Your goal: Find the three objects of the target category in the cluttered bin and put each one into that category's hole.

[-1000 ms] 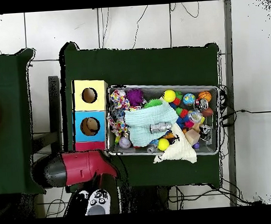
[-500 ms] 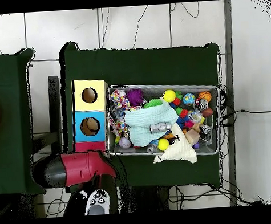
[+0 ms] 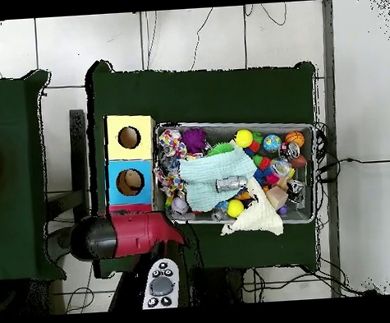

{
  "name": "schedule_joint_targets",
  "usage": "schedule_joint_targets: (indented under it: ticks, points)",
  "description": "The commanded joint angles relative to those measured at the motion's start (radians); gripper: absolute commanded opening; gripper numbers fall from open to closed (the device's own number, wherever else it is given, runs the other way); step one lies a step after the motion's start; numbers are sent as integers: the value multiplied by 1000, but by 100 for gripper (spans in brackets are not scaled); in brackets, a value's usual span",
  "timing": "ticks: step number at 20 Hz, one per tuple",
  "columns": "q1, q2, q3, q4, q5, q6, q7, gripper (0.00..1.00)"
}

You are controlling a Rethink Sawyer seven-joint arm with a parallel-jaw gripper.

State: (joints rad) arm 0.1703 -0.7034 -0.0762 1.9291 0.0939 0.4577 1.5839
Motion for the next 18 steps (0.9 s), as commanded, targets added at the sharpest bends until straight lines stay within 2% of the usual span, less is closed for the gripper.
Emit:
schedule_joint_targets:
  ticks: [1,9,13,18]
  points:
    - [-42,60,38,20,4,-74,180,0]
    - [-73,95,76,21,7,-142,173,0]
    - [-60,83,59,20,2,-153,185,0]
    - [-22,78,-4,14,13,-146,234,0]
